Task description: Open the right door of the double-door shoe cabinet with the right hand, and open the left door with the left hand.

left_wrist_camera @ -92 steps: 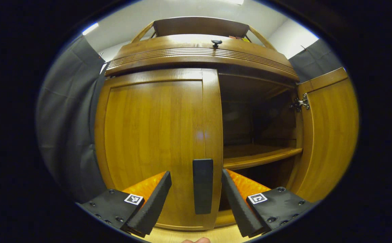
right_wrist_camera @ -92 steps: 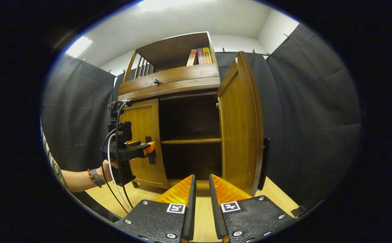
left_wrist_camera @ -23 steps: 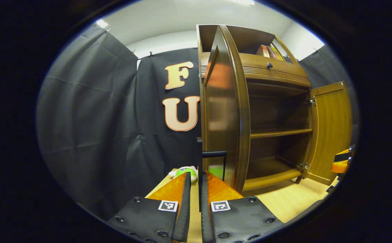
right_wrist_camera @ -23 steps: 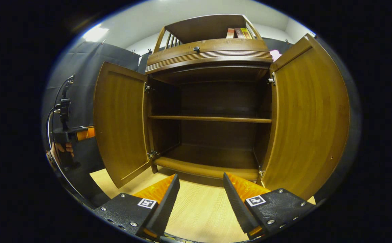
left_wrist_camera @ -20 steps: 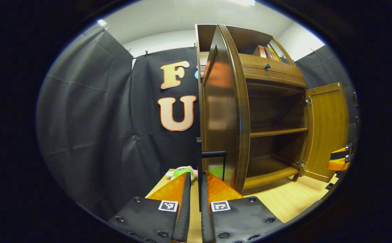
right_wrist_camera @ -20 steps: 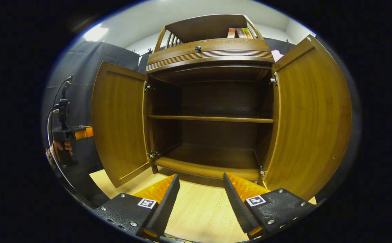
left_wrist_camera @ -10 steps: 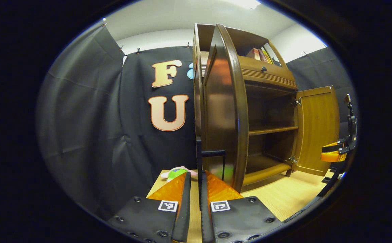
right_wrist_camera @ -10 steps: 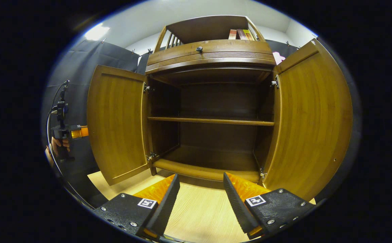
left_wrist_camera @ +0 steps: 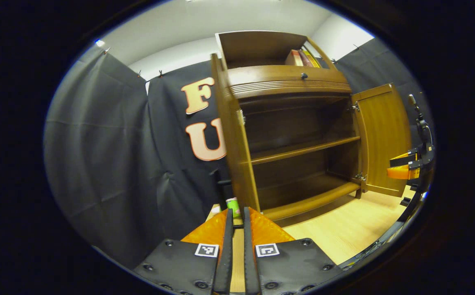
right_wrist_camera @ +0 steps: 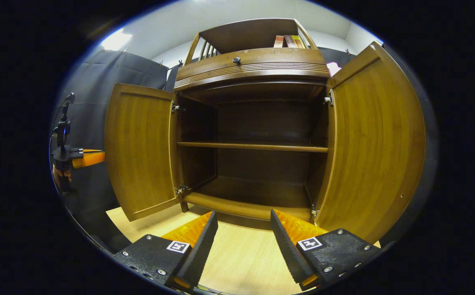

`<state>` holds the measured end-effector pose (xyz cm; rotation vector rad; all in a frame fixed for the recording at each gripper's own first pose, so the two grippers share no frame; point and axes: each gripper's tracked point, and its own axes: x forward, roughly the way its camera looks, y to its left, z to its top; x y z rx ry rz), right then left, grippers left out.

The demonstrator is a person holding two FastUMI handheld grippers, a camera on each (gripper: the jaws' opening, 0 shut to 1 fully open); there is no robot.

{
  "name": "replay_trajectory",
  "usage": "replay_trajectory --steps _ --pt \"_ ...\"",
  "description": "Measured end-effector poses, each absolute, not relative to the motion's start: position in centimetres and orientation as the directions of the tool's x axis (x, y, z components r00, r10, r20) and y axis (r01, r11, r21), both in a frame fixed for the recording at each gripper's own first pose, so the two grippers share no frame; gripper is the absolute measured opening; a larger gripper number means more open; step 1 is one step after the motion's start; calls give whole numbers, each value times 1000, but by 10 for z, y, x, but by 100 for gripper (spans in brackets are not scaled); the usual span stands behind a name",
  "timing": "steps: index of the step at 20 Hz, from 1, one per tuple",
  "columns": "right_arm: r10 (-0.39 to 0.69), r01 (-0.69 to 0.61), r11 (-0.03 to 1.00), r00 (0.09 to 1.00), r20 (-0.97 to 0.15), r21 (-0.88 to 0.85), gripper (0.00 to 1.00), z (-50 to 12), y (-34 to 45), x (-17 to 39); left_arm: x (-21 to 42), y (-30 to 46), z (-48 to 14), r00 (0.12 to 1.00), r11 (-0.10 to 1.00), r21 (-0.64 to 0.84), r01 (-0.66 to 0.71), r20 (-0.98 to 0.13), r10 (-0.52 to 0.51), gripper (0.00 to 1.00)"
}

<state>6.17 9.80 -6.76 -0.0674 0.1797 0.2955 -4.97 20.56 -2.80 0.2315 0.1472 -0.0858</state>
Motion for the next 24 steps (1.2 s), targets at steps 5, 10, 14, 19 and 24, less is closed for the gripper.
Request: replay_trajectory --steps 5,10,14,19,24 --pt "278 -292 955 943 -182 -54 81 -66 74 52 -31 96 -23 974 972 96 213 -97 -203 20" --pt "225 -240 967 961 -163 -80 81 -57 35 36 -5 28 -39 979 982 -9 190 -77 -190 28" --pt "169 -183 980 974 -149 -81 92 -55 6 26 8 -13 -55 973 975 -57 213 -82 -217 39" --pt "122 -134 988 982 -142 -75 92 -56 -13 22 16 -43 -67 968 972 3 237 -91 -235 82" --pt "113 -122 991 984 -140 -56 81 -59 -8 23 21 -43 -64 981 981 31 189 -58 -187 95"
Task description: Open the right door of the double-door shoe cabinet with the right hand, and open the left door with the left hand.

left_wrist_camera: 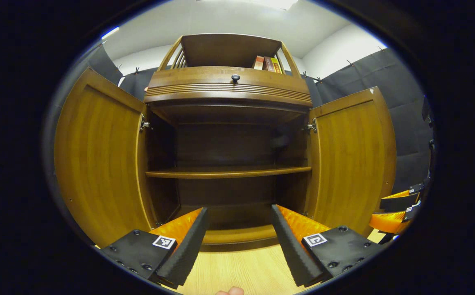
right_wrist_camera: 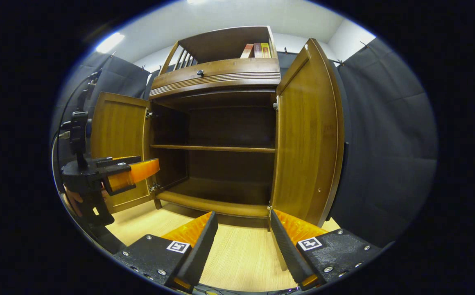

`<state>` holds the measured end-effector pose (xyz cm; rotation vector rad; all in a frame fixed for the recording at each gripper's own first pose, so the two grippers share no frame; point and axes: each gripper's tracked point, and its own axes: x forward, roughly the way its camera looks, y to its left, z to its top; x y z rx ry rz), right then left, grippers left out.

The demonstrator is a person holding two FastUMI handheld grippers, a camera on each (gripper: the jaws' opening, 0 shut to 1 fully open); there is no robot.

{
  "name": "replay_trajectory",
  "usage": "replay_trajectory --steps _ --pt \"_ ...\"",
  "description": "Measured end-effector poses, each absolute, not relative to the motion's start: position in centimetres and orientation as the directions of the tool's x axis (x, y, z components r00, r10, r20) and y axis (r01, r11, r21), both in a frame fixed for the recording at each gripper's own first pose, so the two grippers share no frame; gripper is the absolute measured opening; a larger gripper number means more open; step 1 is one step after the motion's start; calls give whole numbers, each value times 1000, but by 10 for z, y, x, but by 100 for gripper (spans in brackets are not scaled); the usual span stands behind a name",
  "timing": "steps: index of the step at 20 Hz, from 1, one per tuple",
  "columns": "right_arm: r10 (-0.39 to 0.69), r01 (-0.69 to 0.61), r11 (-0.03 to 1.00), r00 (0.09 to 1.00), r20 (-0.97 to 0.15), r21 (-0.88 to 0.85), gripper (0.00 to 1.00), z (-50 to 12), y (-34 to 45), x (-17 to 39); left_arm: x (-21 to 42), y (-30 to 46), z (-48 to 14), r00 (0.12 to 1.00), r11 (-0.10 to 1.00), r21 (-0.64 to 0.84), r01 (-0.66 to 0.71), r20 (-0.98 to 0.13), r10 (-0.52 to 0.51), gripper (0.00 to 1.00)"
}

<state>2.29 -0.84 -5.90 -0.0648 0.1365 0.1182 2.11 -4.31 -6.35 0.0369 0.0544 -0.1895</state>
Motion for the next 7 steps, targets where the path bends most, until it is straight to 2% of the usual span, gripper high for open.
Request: replay_trajectory --steps 1,7 --pt "114 -123 991 984 -140 -54 92 -60 -6 25 22 -41 -63 982 983 20 183 -57 -181 96" --pt "126 -135 990 980 -153 -49 92 -67 5 28 24 -16 -72 989 992 2 128 -81 -127 99"
